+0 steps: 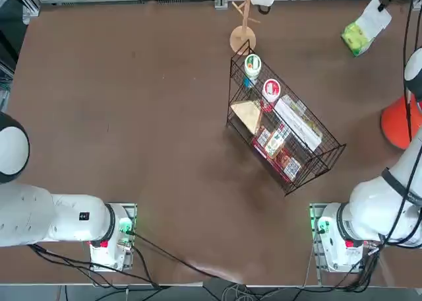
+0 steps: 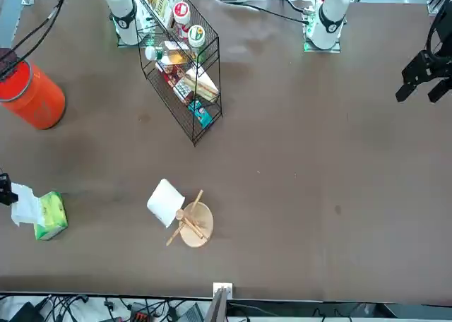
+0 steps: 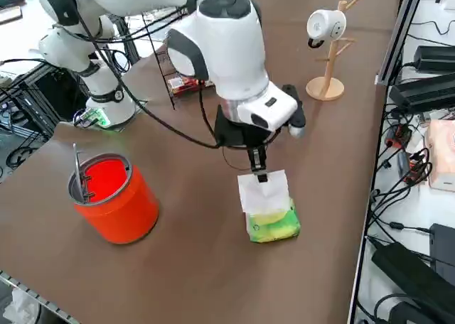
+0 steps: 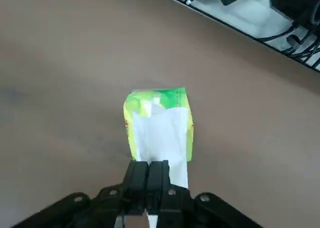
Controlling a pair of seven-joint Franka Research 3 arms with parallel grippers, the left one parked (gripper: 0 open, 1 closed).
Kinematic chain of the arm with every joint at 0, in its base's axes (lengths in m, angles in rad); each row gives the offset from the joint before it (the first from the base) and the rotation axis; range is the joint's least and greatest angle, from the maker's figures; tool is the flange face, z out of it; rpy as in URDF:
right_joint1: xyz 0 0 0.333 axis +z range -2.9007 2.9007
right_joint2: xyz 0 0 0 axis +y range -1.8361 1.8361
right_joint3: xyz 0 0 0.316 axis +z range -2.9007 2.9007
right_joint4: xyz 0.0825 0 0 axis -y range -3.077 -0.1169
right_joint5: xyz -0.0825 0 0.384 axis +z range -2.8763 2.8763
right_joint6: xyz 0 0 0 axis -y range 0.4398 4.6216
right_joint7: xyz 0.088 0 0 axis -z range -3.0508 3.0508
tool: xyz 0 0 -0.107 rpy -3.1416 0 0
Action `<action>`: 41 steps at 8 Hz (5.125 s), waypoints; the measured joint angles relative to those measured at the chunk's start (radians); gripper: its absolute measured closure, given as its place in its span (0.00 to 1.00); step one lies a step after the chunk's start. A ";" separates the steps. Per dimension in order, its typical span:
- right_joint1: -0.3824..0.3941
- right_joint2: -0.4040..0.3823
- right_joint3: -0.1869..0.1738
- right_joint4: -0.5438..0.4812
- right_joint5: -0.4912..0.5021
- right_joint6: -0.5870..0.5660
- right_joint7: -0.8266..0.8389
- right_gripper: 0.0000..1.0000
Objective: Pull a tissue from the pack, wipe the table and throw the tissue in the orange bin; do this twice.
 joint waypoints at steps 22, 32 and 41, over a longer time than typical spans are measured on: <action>0.431 -0.787 0.020 -1.113 0.081 0.021 0.896 0.99; 0.530 -0.755 0.020 -1.363 0.149 0.361 1.000 0.99; 0.477 -0.594 0.004 -1.382 0.018 0.503 0.949 0.99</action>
